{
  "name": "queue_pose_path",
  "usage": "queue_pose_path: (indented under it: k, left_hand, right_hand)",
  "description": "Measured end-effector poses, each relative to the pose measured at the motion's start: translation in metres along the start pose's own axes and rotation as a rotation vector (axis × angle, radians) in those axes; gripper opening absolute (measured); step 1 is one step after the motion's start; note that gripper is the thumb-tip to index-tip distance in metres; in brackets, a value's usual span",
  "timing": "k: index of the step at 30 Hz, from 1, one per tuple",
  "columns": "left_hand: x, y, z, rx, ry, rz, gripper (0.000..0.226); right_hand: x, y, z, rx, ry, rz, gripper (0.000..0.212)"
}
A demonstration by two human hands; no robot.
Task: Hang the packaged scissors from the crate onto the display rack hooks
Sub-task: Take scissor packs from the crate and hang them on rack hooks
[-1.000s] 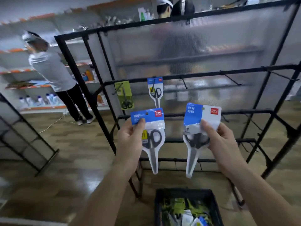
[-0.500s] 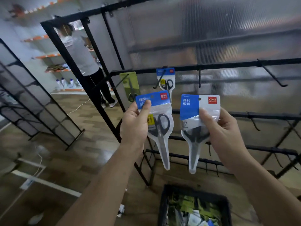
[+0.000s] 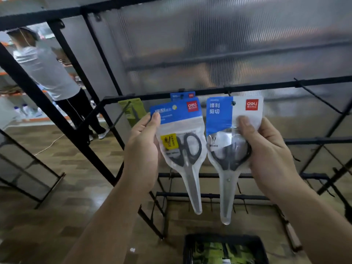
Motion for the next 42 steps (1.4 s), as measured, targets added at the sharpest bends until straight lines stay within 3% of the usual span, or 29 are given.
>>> queue_pose_path:
  k: [5, 14, 20, 27, 42]
  left_hand:
    - [-0.026, 0.006, -0.024, -0.031, -0.044, -0.027, 0.025]
    - [-0.061, 0.005, -0.054, -0.071, -0.160, 0.031, 0.026]
    - [-0.073, -0.001, -0.063, -0.042, -0.214, -0.012, 0.034]
    - [-0.079, 0.000, -0.069, -0.072, -0.227, 0.052, 0.027]
    - [-0.080, 0.007, -0.061, 0.014, -0.295, -0.065, 0.043]
  right_hand:
    - [0.020, 0.005, -0.024, 0.006, 0.088, -0.052, 0.022]
    - [0.048, 0.016, -0.046, 0.050, 0.224, 0.066, 0.022]
    - [0.056, 0.026, -0.054, 0.101, 0.289, -0.020, 0.021]
    - [0.064, 0.022, -0.064, 0.118, 0.267, -0.168, 0.027]
    - [0.068, 0.020, -0.059, 0.097, 0.225, -0.075, 0.024]
Point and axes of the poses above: each hand's wrist, its own z-axis away from the middle knuckle, its own x-axis out of the palm, y = z × x, the point moved 4 cm from there along -z, towards the middle knuckle, and after that the axes turned 14 degrees about -y, right-handed, at the moved point
